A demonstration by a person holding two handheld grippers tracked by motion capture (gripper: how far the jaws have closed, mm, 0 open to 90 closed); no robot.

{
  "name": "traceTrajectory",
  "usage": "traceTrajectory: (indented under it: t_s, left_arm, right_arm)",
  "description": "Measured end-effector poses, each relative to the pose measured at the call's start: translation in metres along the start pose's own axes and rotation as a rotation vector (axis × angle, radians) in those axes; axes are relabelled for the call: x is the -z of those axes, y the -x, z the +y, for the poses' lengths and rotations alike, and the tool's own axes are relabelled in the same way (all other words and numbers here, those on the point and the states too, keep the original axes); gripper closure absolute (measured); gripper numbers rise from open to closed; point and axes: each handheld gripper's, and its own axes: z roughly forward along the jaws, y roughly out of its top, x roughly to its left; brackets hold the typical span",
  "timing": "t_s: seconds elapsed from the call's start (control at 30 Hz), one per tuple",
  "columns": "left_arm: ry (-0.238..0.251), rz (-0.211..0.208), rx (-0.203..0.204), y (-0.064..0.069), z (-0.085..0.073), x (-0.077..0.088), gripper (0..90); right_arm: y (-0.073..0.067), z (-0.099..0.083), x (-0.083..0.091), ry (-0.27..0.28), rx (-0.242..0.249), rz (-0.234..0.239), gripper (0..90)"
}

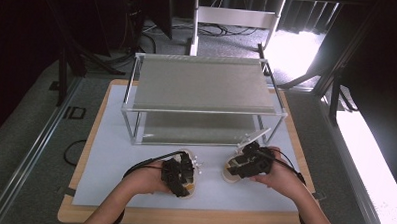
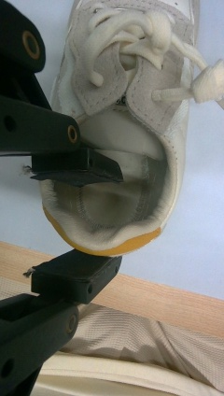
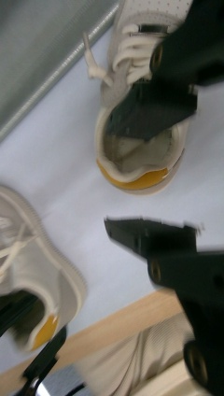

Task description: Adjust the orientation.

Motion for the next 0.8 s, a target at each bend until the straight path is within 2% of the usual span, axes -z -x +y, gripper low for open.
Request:
traceTrajectory:
  t_s: [0.07,0.17,0.27,0.3,0.33,0.37,0.43,0.57,0.67,0.73,0.8]
  left_arm:
    - [0.002,-0.001,0.003,0.0,0.0,0.0,55.5]
    - [0.006,-0.005,0.007,0.0,0.0,0.0,55.5]
    - [0.005,-0.009,0.002,-0.001,-0.001,0.0,55.6]
    - [0.008,-0.011,0.005,-0.001,-0.001,0.0,55.6]
    - [0.004,-0.011,0.0,-0.002,-0.001,0.0,55.6]
    - [0.01,-0.014,0.004,-0.002,-0.002,0.0,55.6]
    - [0.011,-0.013,0.006,-0.002,-0.002,0.0,55.6]
    - [0.014,-0.017,0.01,-0.002,-0.002,0.0,55.7]
    - [0.016,-0.02,0.013,-0.002,-0.001,-0.001,55.7]
    - [0.013,-0.019,0.012,-0.002,-0.001,0.0,55.7]
    - [0.01,-0.018,0.01,-0.002,-0.001,0.0,55.7]
  right_arm:
    - [-0.001,0.003,-0.007,-0.033,-0.005,-0.031,55.6]
    - [0.0,0.006,-0.016,-0.084,-0.014,-0.01,58.6]
    - [-0.003,0.008,-0.026,-0.14,0.029,-0.012,61.4]
    - [-0.003,0.008,-0.029,-0.157,0.023,-0.007,64.1]
    - [-0.004,0.009,-0.031,-0.168,0.028,-0.024,73.2]
    - [-0.005,0.009,-0.031,-0.171,0.049,-0.046,73.8]
    - [-0.006,0.01,-0.03,-0.178,0.074,-0.04,74.3]
    - [-0.01,0.01,-0.024,-0.15,0.178,-0.009,73.9]
    - [-0.019,0.009,-0.021,-0.138,0.334,0.034,73.7]
    - [-0.025,0.008,-0.022,-0.133,0.418,0.081,73.3]
    - [-0.033,0.007,-0.023,-0.138,0.515,0.108,72.9]
